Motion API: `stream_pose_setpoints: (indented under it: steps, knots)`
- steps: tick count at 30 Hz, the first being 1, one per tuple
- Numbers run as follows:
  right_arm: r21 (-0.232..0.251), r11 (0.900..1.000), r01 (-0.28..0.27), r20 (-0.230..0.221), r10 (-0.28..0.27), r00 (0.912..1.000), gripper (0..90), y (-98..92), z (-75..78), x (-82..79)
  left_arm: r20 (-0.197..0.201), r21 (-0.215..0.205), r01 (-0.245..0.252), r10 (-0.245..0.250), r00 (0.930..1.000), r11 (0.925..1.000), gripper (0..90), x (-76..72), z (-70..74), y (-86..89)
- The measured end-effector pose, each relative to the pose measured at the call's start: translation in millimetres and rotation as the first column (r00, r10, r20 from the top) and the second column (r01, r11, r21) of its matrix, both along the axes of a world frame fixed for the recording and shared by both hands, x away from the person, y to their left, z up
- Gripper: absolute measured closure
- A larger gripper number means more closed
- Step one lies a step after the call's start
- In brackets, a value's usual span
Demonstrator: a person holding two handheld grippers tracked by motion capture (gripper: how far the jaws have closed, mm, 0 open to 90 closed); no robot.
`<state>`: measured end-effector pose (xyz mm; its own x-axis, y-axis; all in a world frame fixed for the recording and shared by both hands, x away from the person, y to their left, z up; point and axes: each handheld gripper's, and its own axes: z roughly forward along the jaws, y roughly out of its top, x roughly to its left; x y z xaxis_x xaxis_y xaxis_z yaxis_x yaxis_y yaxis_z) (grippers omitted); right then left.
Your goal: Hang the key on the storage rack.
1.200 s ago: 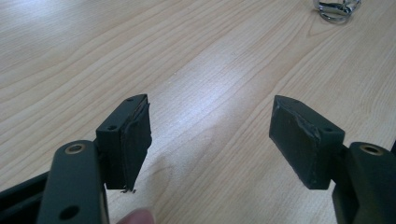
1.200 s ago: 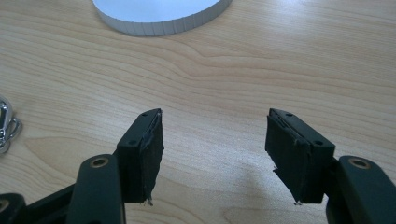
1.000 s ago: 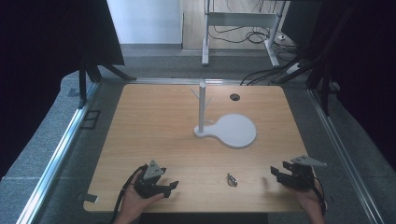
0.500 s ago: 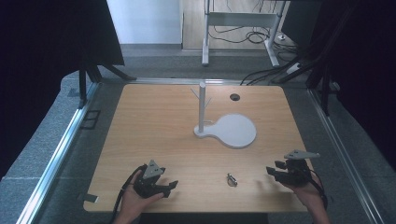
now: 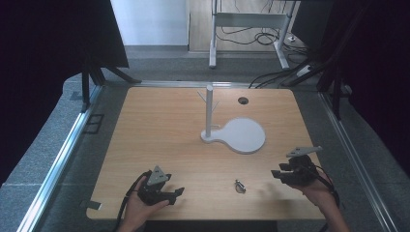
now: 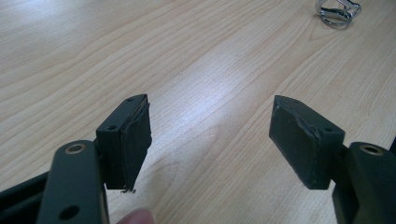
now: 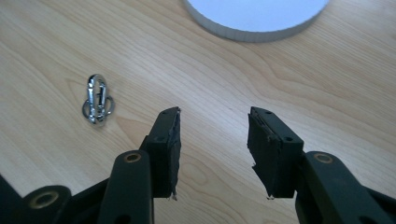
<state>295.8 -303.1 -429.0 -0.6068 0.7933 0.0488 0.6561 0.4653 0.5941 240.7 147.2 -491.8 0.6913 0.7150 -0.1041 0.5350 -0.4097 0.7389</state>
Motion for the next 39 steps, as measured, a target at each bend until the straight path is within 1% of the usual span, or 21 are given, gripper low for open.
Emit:
stream_pose_setpoints:
  steps: [1,3,4,5,10,12,13,14,20,22,24,25,28,30,31,34,39]
  knots:
    - [-0.009,1.0,-0.013,-0.011,0.013,0.9999,56.0,5.3,2.0,1.7,0.001,-0.002,0.001,-0.001,1.0,1.0,30.0,-0.3,0.5,-0.6]
    - [-0.015,1.0,-0.022,-0.019,0.022,0.9996,56.0,7.9,2.5,2.8,0.002,-0.003,0.001,-0.001,1.0,1.0,30.0,-0.5,0.7,-0.8]
    - [-0.03,0.999,-0.04,-0.029,0.039,0.9988,56.2,13.0,2.8,5.0,0.002,-0.003,0.001,-0.001,1.0,1.0,30.0,-0.6,0.8,-0.9]
    - [-0.03,0.999,-0.04,-0.029,0.039,0.9988,56.2,13.0,2.8,5.0,0.002,-0.002,0.001,-0.001,1.0,1.0,30.0,-0.5,0.8,-0.8]
    - [-0.054,0.996,-0.069,-0.059,0.066,0.9961,57.4,24.5,3.6,9.5,0.0,-0.003,-0.001,0.001,1.0,1.0,30.0,-0.4,0.6,-0.1]
    - [-0.057,0.996,-0.072,-0.07,0.068,0.9952,57.9,29.7,3.6,10.6,0.002,-0.005,-0.001,0.001,1.0,1.0,30.0,-0.9,1.2,-0.1]
    - [-0.066,0.994,-0.087,-0.077,0.081,0.9937,58.3,36.0,2.7,11.6,0.005,-0.008,0.002,-0.002,1.0,1.0,30.0,-1.7,2.5,0.0]
    - [-0.066,0.994,-0.087,-0.077,0.081,0.9937,58.3,36.0,2.7,11.6,0.005,-0.008,0.002,-0.002,1.0,1.0,30.0,-1.7,2.5,0.0]
    - [-0.084,0.987,-0.137,-0.108,0.127,0.986,60.1,57.1,4.1,13.7,0.002,-0.012,0.004,-0.004,1.0,0.9999,30.0,-1.2,2.3,0.7]
    - [-0.088,0.985,-0.145,-0.12,0.134,0.9837,60.8,63.4,4.2,14.9,0.001,-0.009,0.006,-0.006,1.0,0.9999,30.0,-0.8,2.2,1.3]
    - [-0.1,0.983,-0.156,-0.143,0.141,0.9797,61.6,73.9,3.0,17.1,0.003,-0.011,0.005,-0.005,1.0,0.9999,30.0,-0.9,2.9,2.1]
    - [-0.1,0.983,-0.156,-0.143,0.141,0.9797,61.6,73.9,3.0,17.1,0.003,-0.011,0.005,-0.005,1.0,0.9999,30.0,-0.9,2.9,2.1]
    - [-0.107,0.98,-0.166,-0.155,0.148,0.9767,62.7,84.3,1.0,17.0,0.007,-0.014,0.004,-0.004,1.0,0.9999,30.0,-1.2,3.9,2.8]
    - [-0.112,0.977,-0.182,-0.168,0.162,0.9723,63.6,89.7,-0.3,16.7,0.008,-0.015,0.004,-0.004,1.0,0.9999,30.0,-1.4,4.1,2.9]
    - [-0.118,0.974,-0.195,-0.18,0.173,0.9683,63.8,94.4,-1.6,16.1,0.006,-0.014,0.004,-0.004,1.0,0.9999,30.0,-1.4,4.0,2.7]
    - [-0.125,0.972,-0.198,-0.185,0.173,0.9673,64.1,97.3,-3.0,15.8,0.005,-0.014,0.005,-0.005,1.0,0.9999,30.0,-1.3,3.7,2.5]
    - [-0.137,0.967,-0.216,-0.212,0.184,0.9598,64.6,103.7,-8.4,13.4,0.005,-0.013,0.005,-0.005,1.0,0.9999,30.0,-1.1,3.0,2.2]
